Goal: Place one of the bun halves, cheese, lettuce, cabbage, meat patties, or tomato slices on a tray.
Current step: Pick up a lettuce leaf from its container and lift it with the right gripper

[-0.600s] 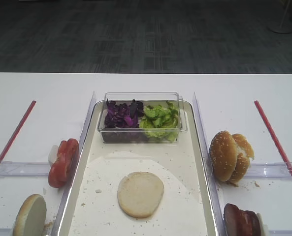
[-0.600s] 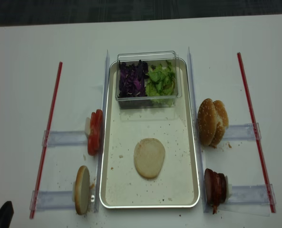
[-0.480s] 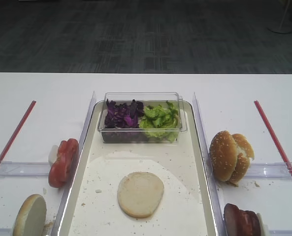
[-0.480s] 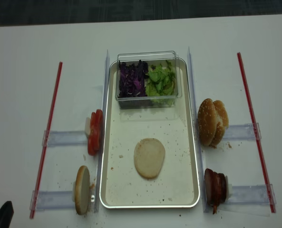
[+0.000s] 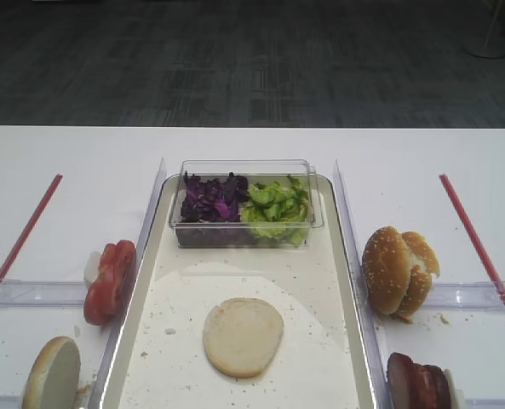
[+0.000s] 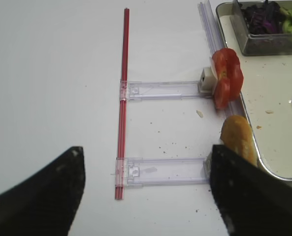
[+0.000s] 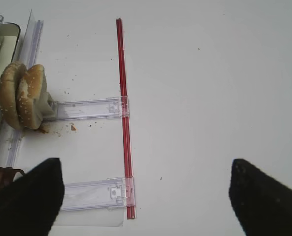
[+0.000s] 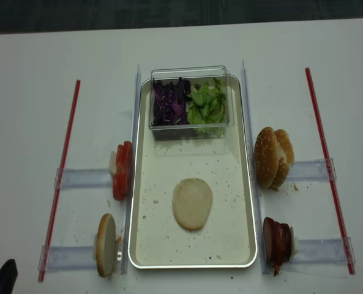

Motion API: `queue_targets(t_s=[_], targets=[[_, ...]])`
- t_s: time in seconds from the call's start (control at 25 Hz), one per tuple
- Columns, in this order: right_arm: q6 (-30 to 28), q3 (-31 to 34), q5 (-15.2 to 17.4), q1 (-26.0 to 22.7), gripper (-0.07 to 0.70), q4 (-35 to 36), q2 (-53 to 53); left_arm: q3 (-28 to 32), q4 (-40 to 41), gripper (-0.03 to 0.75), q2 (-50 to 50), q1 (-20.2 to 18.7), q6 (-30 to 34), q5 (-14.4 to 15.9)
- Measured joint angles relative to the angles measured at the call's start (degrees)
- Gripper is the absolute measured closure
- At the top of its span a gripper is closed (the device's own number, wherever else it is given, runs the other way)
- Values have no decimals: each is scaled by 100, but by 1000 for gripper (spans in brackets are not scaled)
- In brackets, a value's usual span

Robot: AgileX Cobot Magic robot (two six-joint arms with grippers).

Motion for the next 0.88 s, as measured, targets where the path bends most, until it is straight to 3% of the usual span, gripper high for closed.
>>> queue_targets(t_s=[0.56,0.88], targets=[[0,0,-13,0,-48,0,0,0,0,225,0,0,0,0],[0,-432,-632,0,-30,2,839,0,0,225,0,0,0,0]])
